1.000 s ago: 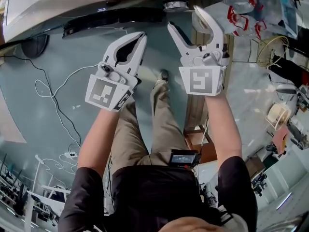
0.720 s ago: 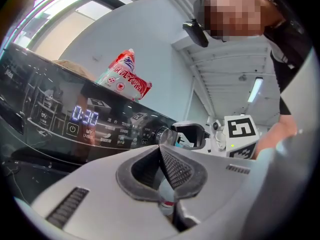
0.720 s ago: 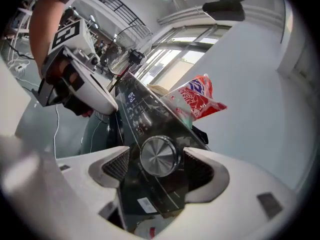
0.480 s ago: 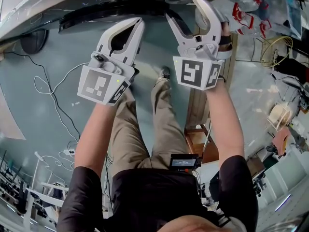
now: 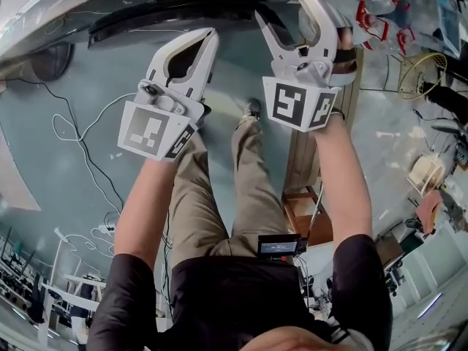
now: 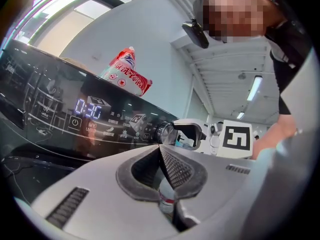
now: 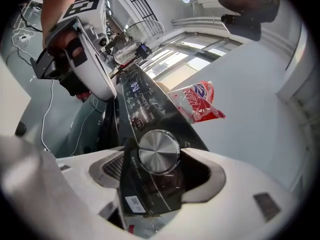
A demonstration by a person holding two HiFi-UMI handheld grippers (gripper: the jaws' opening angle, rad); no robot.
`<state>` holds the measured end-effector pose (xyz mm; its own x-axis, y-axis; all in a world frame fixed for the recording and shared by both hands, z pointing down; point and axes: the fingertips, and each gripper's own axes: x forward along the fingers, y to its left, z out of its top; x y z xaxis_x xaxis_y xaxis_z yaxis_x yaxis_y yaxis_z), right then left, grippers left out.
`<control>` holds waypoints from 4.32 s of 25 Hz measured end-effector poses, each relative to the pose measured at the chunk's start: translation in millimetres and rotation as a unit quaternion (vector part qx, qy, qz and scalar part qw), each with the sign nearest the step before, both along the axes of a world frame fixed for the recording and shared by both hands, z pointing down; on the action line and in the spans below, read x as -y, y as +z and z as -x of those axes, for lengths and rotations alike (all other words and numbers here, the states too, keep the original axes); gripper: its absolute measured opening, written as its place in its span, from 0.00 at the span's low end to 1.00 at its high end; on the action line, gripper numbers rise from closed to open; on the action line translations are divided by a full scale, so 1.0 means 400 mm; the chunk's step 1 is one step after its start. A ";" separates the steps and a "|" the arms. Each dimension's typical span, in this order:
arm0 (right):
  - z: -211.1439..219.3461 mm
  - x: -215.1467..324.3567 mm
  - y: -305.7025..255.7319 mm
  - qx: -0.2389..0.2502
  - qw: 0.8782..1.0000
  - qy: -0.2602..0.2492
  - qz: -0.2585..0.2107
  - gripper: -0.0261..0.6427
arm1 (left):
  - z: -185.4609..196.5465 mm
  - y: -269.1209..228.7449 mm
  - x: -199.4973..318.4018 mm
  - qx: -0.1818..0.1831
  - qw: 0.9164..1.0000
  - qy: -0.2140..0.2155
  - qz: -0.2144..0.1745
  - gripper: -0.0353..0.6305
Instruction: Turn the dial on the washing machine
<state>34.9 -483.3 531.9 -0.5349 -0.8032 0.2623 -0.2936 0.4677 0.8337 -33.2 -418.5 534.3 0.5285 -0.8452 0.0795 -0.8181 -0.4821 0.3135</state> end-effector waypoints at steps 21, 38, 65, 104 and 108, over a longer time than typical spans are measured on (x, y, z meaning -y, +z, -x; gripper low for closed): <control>-0.005 0.005 -0.014 0.038 0.998 0.039 -0.004 0.45 | 0.017 0.010 -0.018 -0.001 1.000 -0.007 0.011 0.05; -0.005 0.011 -0.016 0.178 0.977 0.080 0.085 0.44 | 0.039 0.017 -0.017 0.008 1.000 -0.012 0.007 0.05; -0.013 0.024 -0.015 0.423 0.863 0.130 0.246 0.44 | 0.077 0.031 -0.022 0.004 1.000 -0.019 0.016 0.05; -0.025 0.028 -0.012 0.583 0.701 0.148 0.382 0.44 | 0.071 0.011 -0.026 -0.003 1.000 -0.024 0.015 0.05; -0.023 0.027 -0.012 0.584 0.701 0.145 0.383 0.44 | 0.070 0.015 -0.029 -0.003 1.000 -0.024 0.016 0.05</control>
